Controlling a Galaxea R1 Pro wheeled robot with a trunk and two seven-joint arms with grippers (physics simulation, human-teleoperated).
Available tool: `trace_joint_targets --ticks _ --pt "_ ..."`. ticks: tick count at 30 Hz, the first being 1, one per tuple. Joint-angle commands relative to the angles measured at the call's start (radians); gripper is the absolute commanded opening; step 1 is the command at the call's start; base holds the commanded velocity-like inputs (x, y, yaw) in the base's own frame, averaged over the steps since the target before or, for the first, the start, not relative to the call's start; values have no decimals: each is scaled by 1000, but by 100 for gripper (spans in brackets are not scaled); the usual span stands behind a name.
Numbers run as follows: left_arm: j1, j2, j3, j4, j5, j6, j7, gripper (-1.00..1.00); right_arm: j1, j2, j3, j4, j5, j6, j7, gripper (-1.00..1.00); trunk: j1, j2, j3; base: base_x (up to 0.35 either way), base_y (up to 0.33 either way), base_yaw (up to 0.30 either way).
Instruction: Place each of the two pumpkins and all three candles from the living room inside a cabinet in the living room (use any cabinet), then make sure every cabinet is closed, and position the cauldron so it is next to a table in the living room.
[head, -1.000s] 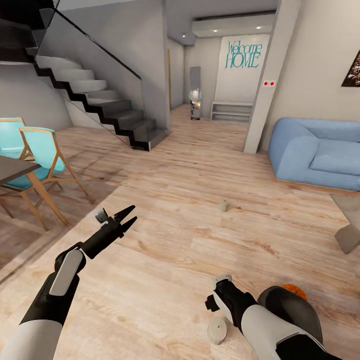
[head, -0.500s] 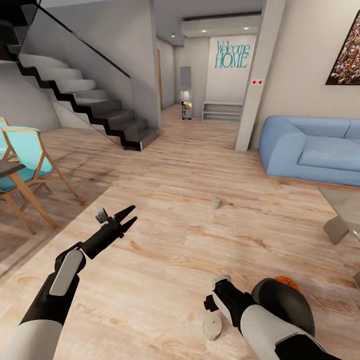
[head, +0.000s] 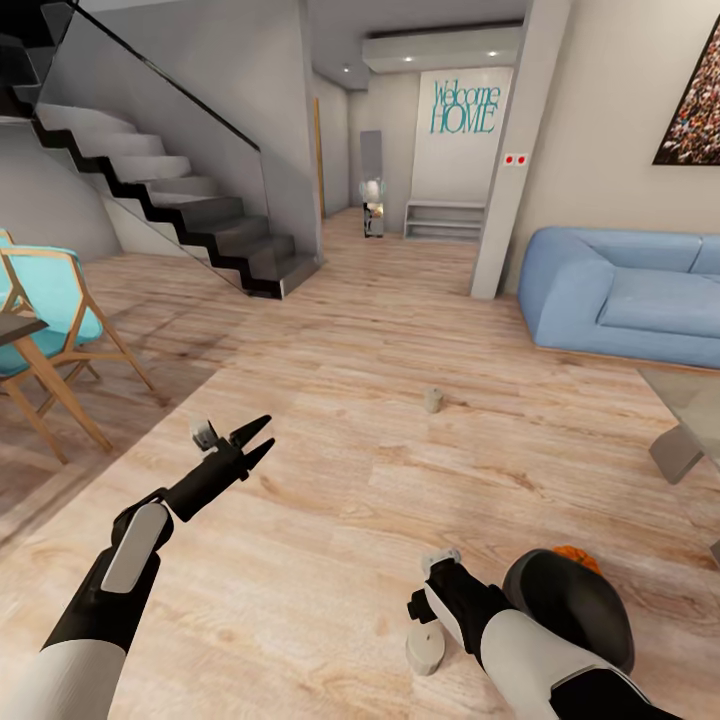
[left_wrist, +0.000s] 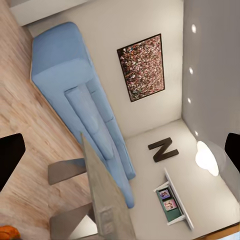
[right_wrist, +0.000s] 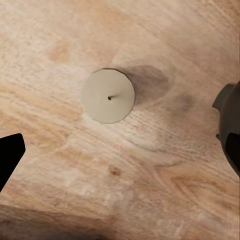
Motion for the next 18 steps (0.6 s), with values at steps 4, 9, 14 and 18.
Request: trace_joint_targets --ticks 4,9,14,18 --pt "0 0 0 1 0 0 0 100 0 0 0 0 0 -1 -1 100 15 -28 -13 0 0 0" --pt "0 0 0 1 0 0 0 100 0 0 1 -1 3 -5 -1 100 35 -63 -28 0 0 0" --pt "0 0 0 1 0 0 0 100 0 -2 4 -3 5 -11 2 100 54 -98 -44 0 0 0" --pt "0 0 0 1 0 0 0 100 0 0 7 -4 10 -49 4 100 69 -126 -56 0 0 0"
